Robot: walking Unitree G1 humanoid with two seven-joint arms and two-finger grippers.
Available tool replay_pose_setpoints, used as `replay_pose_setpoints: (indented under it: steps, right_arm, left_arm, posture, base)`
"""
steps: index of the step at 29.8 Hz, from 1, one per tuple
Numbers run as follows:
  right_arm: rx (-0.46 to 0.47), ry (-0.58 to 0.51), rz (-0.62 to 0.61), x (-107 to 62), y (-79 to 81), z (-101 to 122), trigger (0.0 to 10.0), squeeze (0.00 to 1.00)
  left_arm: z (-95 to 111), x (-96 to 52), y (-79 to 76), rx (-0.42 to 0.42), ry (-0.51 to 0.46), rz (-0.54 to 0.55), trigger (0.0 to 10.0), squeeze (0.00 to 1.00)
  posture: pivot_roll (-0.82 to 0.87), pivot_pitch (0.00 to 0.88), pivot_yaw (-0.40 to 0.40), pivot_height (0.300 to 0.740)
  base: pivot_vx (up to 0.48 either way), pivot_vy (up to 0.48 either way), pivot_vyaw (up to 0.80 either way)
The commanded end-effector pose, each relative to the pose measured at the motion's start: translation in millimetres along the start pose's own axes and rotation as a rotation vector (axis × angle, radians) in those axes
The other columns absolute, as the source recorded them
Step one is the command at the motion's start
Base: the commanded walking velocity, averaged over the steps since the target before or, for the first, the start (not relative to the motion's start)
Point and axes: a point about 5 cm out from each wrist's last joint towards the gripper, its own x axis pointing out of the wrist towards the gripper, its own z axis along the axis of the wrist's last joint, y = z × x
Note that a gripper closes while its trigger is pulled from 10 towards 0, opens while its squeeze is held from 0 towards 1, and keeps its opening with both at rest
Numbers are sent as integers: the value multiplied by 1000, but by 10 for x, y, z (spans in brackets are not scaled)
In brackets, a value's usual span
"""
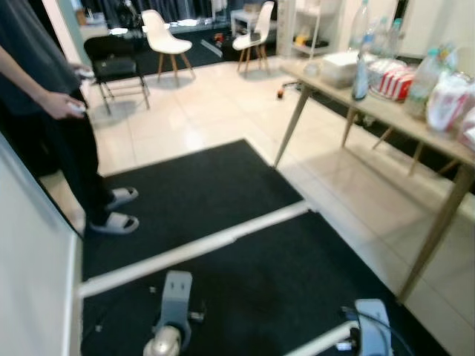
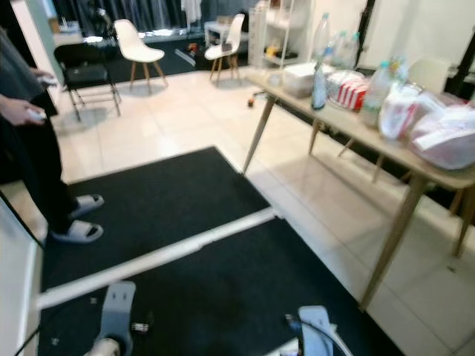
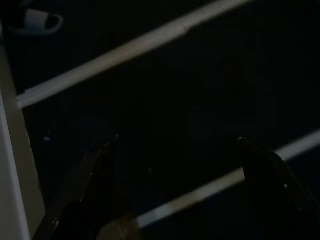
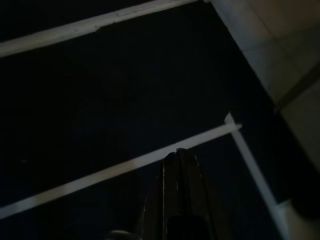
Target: Restocking fridge
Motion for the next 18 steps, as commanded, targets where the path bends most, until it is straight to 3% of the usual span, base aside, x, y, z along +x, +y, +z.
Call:
replay_pose_setpoints:
  steps: [1, 14, 18]
  right_arm:
    - [9, 5, 13, -4, 45, -21, 10000, 0]
    - [38, 10, 20, -2, 48, -24, 10000, 0]
    - [41, 10, 20, 0, 44, -18, 10000, 0]
  left_arm:
    - [-87, -33, 45, -5, 28, 14, 10000, 0]
    - [-79, -29, 41, -9, 28, 13, 10000, 0]
    - [-76, -28, 41, -10, 27, 13, 10000, 0]
  posture:
    - [-51, 27, 49, 740]
    - [-50, 30, 45, 740]
    - [-49, 31, 45, 740]
  base:
    - [270, 0, 0]
    - [271, 0, 0]
    - [267, 0, -611]
